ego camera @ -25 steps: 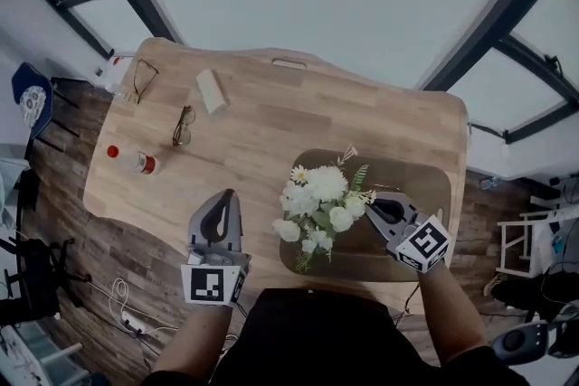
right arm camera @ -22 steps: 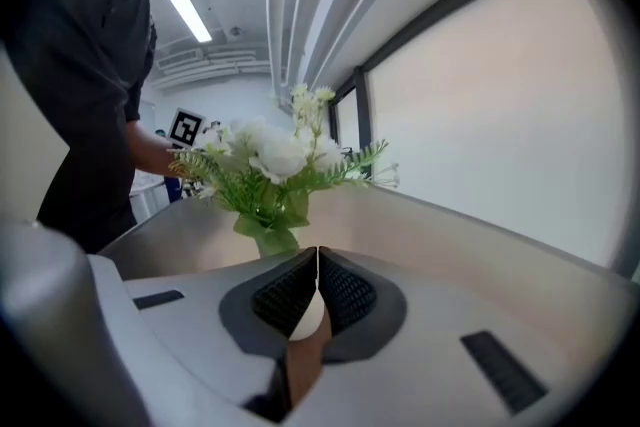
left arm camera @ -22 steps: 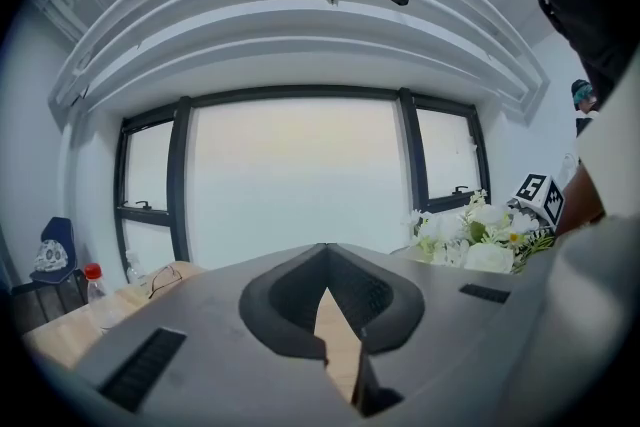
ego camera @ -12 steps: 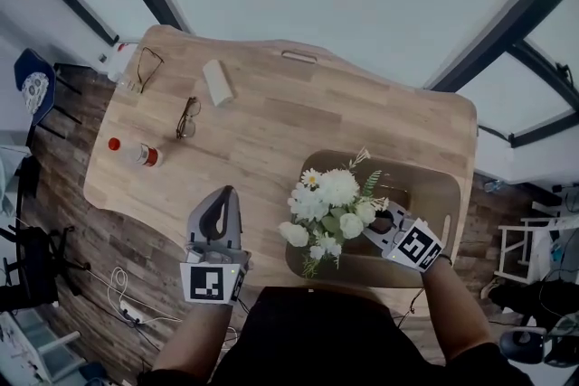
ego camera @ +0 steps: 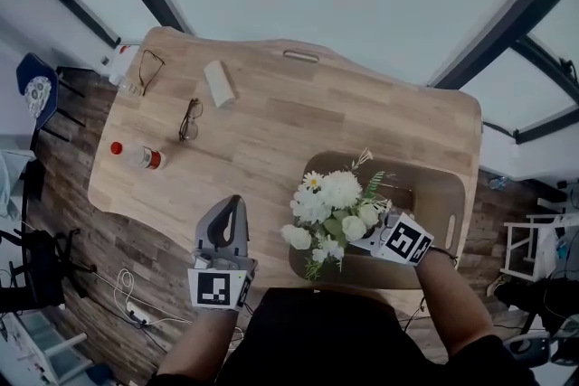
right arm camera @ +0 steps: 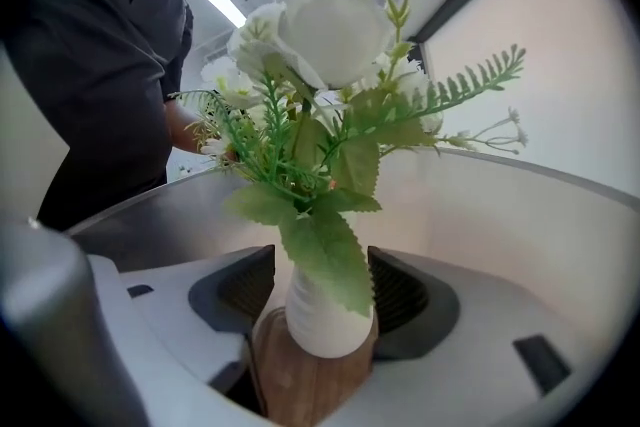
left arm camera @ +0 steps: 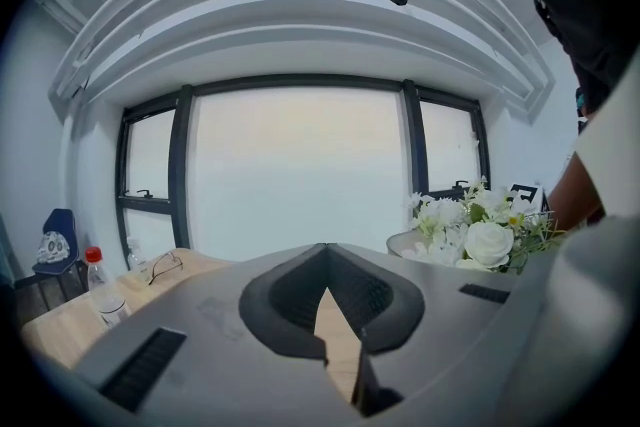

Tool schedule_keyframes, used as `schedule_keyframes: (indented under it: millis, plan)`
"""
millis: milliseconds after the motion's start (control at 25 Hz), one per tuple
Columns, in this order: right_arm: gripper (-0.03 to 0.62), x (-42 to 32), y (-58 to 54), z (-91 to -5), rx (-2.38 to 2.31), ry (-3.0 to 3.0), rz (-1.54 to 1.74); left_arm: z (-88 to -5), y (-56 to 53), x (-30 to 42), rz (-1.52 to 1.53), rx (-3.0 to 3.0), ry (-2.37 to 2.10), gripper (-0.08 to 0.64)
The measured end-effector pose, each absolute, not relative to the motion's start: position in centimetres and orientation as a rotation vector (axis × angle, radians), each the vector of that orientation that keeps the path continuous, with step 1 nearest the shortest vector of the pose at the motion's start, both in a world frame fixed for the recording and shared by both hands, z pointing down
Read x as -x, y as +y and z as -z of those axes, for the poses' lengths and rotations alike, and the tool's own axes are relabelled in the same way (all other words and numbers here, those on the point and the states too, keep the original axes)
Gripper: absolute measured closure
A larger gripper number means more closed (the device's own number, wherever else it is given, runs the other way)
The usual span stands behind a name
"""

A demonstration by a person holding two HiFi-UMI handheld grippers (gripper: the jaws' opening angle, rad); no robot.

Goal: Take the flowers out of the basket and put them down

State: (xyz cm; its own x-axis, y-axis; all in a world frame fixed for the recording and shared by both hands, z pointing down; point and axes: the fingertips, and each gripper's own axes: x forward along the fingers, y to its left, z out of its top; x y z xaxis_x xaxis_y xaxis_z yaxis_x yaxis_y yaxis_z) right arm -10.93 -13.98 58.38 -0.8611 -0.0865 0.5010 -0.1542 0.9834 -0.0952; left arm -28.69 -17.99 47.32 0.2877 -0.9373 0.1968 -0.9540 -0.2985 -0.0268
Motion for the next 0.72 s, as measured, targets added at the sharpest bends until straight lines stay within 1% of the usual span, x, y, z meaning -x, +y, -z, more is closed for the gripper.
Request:
schedule_keyframes:
  millis: [280,360,520,720]
  plan:
    - [0.307,13.6,-14.5,-58.2,-0.168,-2.639,-0.139,-46.5,-17.7,27.3,-0.222,-2.458,-1.753,0.555]
    - [0.341,13.8,-14.7,-58.1,-0.178,-2.639,-0.134,-46.3,-17.7,27.4,-0.225,-2.461,-1.757,0.555]
    - [0.347,13.7,-14.8,-57.6,-0.209,-2.647,-0.155,-45.9,-17.7,28.4,-0.279,-2.472,-1.788,0.555]
    - [0.347,13.5,-14.1,-56.7,-0.212,-2.632,-0.16,-46.0,-17.2,28.5,-0.264,-2.478,-1.782,0.555]
